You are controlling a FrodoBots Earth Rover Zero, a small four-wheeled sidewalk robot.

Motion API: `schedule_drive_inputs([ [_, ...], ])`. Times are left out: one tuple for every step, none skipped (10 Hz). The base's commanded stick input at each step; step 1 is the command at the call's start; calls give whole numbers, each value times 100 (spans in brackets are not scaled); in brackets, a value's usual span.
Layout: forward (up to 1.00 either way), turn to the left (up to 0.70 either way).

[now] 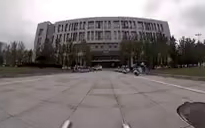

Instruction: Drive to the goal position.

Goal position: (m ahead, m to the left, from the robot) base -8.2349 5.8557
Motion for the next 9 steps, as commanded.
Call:
schedule_drive_inputs([
  [85, 0],
  [85, 0],
  [85, 0],
  [85, -3],
  [86, -15],
  [87, -27],
  [87, -17],
  [87, -1],
  [87, -4],
])
